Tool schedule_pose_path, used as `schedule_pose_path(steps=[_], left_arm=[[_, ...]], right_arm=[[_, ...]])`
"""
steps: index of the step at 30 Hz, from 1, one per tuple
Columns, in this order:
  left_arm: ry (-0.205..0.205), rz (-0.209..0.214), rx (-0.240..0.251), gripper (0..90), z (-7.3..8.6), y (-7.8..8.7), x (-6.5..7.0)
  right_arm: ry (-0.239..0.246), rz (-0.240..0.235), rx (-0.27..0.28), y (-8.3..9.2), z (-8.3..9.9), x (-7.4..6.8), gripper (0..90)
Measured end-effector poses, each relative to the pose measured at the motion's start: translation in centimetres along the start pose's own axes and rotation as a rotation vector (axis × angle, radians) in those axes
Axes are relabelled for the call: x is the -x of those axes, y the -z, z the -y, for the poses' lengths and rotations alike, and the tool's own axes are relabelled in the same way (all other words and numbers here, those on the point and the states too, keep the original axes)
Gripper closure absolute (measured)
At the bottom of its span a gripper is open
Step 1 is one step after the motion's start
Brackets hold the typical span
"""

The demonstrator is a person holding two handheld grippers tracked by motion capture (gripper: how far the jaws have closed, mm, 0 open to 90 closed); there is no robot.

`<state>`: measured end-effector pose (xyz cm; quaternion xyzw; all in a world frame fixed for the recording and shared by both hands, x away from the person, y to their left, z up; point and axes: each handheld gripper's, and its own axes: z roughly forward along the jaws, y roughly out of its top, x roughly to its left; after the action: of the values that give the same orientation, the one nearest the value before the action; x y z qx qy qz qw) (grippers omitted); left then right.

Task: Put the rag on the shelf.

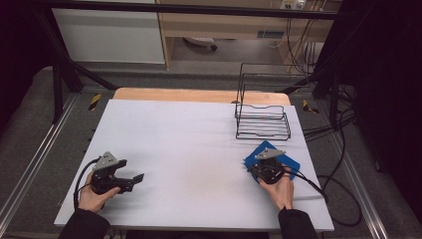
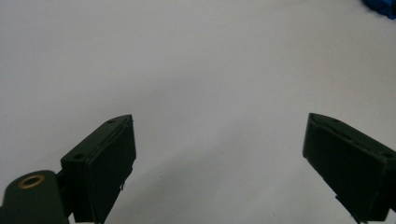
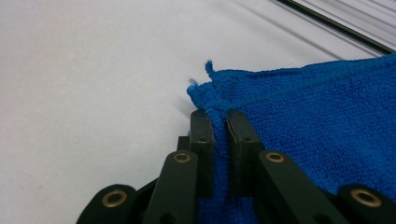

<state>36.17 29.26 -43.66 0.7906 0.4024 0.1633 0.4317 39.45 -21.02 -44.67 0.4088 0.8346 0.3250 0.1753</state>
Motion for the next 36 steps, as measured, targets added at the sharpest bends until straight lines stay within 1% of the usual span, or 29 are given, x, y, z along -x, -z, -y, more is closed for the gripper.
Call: schedule_pose_path(steps=[2, 3, 5, 9, 10, 11, 12, 15, 21, 26, 31, 33, 36], left_arm=[[0.000, 0.000, 0.002, 9.8, 0.0, 0.0, 0.0], [0.000, 0.000, 0.002, 9.9, 0.0, 0.0, 0.0], [0.000, -0.001, 0.001, 9.9, 0.0, 0.0, -0.1], [0.002, -0.001, 0.003, 10.0, 0.0, 0.0, 0.0], [0.003, -0.001, 0.004, 10.1, 0.0, 0.0, 0.0], [0.003, -0.001, 0.004, 10.1, 0.0, 0.0, 0.0], [0.002, -0.002, 0.003, 10.1, 0.0, 0.0, 0.0], [0.002, -0.003, 0.002, 10.1, 0.0, 0.0, 0.0], [0.001, -0.003, 0.001, 10.0, 0.0, -0.1, 0.0], [0.001, -0.005, -0.001, 10.0, 0.0, -0.1, 0.0], [0.000, -0.006, -0.005, 10.1, 0.0, -0.1, 0.0], [0.001, -0.007, -0.005, 10.2, 0.0, -0.1, 0.0], [0.001, -0.008, -0.006, 10.3, 0.0, -0.1, 0.0]], right_arm=[[-0.028, -0.011, 0.010, 0.2, 0.1, 0.2, 83.5], [-0.035, -0.012, 0.019, 0.3, 0.1, 0.3, 83.6], [-0.038, -0.017, 0.033, 0.6, 0.0, 0.4, 83.8], [-0.051, -0.043, 0.073, 1.5, -0.2, 0.3, 83.9], [-0.051, -0.052, 0.079, 1.7, -0.3, 0.3, 84.0], [-0.051, -0.052, 0.079, 1.7, -0.3, 0.3, 84.0], [-0.057, -0.084, 0.105, 2.1, -0.5, 0.0, 84.0], [-0.051, -0.125, 0.126, 2.4, -0.9, -0.6, 84.0], [-0.031, -0.201, 0.143, 2.3, -1.7, -2.5, 83.9], [-0.023, -0.243, 0.151, 2.1, -2.3, -3.8, 83.8], [0.001, -0.279, 0.156, 1.6, -2.8, -5.3, 83.8], [0.004, -0.298, 0.156, 1.4, -3.0, -5.9, 83.8], [0.026, -0.311, 0.153, 1.1, -3.3, -6.7, 83.7]])
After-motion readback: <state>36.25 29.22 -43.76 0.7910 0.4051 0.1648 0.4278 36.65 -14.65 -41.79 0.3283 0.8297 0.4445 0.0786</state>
